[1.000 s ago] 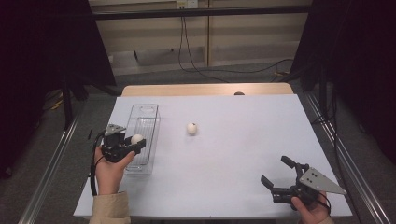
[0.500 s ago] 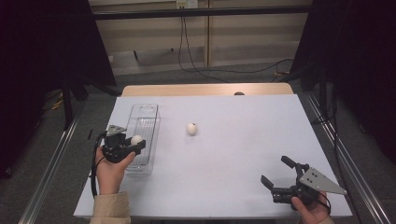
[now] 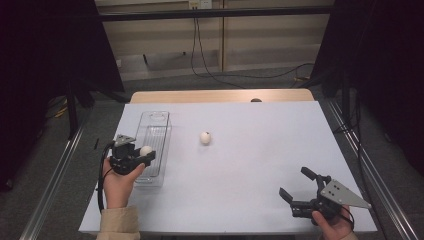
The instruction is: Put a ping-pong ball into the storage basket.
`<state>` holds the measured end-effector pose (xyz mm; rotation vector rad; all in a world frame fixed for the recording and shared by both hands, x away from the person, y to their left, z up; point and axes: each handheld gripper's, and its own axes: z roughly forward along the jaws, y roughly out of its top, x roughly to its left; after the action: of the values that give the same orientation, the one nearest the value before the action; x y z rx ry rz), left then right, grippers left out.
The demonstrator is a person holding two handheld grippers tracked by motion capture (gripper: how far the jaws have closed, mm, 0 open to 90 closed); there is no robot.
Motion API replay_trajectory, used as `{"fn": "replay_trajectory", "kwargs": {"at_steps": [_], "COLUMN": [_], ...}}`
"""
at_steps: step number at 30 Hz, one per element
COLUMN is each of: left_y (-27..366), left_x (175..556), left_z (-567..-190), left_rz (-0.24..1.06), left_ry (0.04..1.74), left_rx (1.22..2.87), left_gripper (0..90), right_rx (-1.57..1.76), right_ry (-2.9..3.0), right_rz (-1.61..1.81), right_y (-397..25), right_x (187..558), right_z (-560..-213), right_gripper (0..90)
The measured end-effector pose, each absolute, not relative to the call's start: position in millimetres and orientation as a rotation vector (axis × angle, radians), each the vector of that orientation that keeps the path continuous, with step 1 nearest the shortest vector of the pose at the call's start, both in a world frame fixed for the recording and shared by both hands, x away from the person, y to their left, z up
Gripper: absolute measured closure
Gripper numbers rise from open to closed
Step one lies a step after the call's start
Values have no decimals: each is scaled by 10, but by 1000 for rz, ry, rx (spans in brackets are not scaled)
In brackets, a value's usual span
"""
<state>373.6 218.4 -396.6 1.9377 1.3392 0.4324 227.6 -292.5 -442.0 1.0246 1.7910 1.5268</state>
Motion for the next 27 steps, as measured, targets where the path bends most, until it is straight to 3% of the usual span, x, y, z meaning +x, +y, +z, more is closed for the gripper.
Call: {"fn": "replay_trajectory", "kwargs": {"at_steps": [27], "left_y": [2176], "left_x": [3742], "left_z": [-3987], "left_rz": [452], "left_ry": [1335], "left_rx": [1949], "left_gripper": [510], "right_rx": [1023], "right_ry": [1792], "right_rz": [1528], "right_y": [-2925], "right_x": [2274], "right_z": [-4419], "right_gripper": [11]}}
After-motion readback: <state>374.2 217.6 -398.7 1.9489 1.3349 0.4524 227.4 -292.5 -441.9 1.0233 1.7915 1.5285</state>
